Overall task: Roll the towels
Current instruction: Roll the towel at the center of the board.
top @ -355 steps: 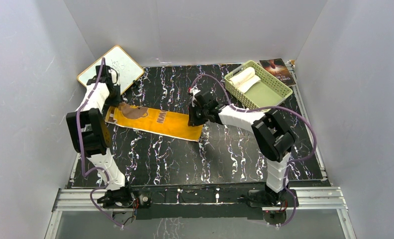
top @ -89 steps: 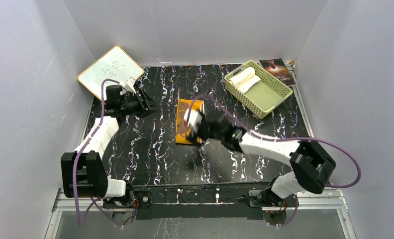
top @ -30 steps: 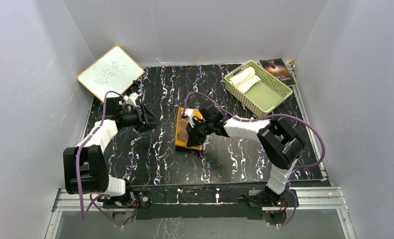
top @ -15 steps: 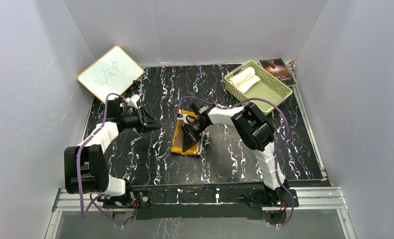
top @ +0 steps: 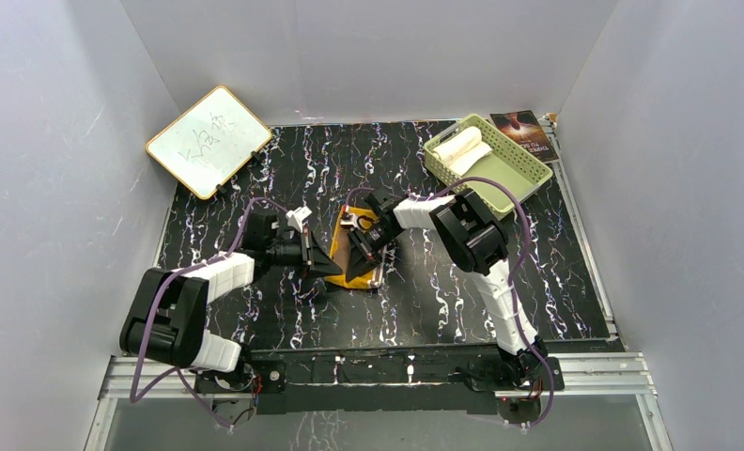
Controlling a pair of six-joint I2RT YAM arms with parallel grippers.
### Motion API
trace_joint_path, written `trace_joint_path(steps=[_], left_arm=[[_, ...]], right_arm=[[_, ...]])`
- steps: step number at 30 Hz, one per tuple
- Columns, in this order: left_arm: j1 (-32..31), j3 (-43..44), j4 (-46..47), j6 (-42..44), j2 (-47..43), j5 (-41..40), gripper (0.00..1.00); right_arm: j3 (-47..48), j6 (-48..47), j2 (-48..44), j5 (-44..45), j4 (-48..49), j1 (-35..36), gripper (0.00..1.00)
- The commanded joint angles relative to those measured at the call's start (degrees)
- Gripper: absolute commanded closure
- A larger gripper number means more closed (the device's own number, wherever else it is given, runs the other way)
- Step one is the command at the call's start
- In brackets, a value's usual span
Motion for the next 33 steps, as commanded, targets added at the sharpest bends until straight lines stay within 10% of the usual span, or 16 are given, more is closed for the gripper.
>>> trace_joint_path(steps=[1,19,33], left_arm=[[-2.42,-0.18,7.26,-5.39,1.02,0.59,1.00],[-3.53,5.04,8.27,2.06,16.96,-19.39,1.00],[2.75,7.94,9.01,3.29,16.74,-9.76,1.00]], right_arm=[[-2.31,5.42,5.15,9.36,0.27,-2.10,1.00],[-2.18,5.31,3.13,11.04,-2.29,-3.72,1.00],[-3.15,4.67,3.75,10.57,-2.36,-3.69,1.00]])
